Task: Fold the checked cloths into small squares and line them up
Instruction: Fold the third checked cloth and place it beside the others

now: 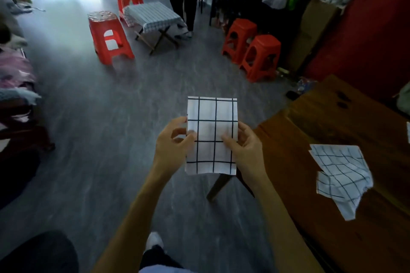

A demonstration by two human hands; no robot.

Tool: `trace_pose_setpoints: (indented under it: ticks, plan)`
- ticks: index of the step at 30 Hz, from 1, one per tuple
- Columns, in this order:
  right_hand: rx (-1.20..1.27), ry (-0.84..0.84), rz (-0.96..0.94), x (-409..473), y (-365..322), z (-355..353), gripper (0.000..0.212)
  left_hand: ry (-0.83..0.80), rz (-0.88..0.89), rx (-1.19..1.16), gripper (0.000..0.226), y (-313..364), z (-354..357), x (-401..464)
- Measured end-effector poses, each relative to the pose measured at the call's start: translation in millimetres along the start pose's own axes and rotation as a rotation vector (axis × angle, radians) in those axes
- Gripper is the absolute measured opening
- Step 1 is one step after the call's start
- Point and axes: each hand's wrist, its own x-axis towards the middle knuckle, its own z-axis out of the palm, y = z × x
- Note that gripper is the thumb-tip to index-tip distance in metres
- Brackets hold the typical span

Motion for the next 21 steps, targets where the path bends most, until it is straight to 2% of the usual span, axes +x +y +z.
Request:
trace_pose_setpoints:
  ticks: [6,10,16,21]
  plan:
    - [-0.039,-0.026,-0.015,71.9,-31.3,98.7,0.06,0.014,-0.003,-0.016,0.029,0.5,-84.2,91.2]
    - [-0.013,-0.006,-0.01,113.6,-41.9,134.5,0.055,0.012,-0.017,-0.012,0.033,-9.5,-106.3,142.5]
    - [0.01,0.031,0.016,181.4,-34.9,146.7,0.048,-0.011,-0.063,-0.073,0.039,-32.0,-94.5,210.1]
    - [0.089,0.096,0.019,277.7,-24.9,136.0,0.043,-0.075,-0.039,-0.039,0.04,-44.4,-58.2,306.3]
